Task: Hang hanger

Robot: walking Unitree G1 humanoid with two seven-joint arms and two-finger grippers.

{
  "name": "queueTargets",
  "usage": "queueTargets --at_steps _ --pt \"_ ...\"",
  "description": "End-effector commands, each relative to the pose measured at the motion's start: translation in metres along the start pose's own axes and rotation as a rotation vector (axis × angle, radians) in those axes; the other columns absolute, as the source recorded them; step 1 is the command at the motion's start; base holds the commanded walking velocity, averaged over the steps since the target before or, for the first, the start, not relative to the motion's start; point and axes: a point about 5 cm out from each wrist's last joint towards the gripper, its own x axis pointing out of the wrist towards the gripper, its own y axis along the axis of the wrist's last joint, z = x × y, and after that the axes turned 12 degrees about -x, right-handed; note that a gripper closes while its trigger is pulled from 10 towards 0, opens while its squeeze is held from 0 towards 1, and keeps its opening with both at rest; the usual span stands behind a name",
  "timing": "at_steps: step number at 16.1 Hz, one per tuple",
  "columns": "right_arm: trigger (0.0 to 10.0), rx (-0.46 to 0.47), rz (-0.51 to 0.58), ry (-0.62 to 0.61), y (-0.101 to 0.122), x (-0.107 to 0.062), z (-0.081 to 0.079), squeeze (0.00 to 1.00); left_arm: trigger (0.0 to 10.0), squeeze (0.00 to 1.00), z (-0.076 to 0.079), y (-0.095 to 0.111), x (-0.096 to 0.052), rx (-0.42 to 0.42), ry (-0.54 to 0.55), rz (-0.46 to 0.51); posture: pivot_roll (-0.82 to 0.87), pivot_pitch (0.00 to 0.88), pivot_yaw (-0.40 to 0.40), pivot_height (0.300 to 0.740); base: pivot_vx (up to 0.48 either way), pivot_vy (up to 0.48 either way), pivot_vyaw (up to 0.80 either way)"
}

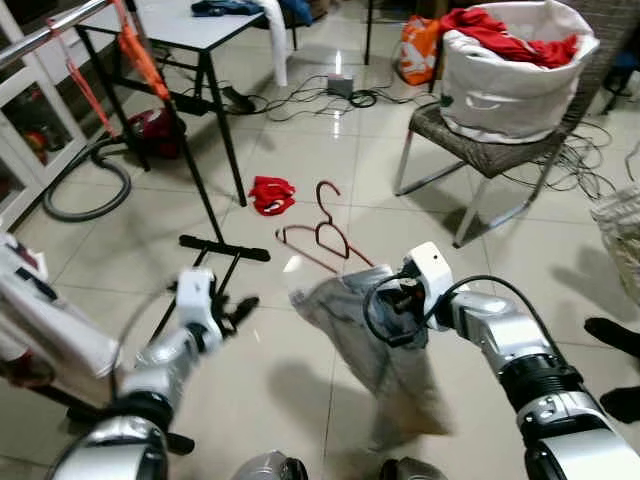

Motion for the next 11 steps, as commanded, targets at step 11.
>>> queueTargets --at_steps 11 --pt "10.0 0.411 0.138 -0.579 -0.028 -0.002 0.024 0.0 10.0 0.0 0.025 -0.011 0.015 -0.087 0.207 0.141 -0.18 0.0 0.118 0.74 0.0 0.0 0.0"
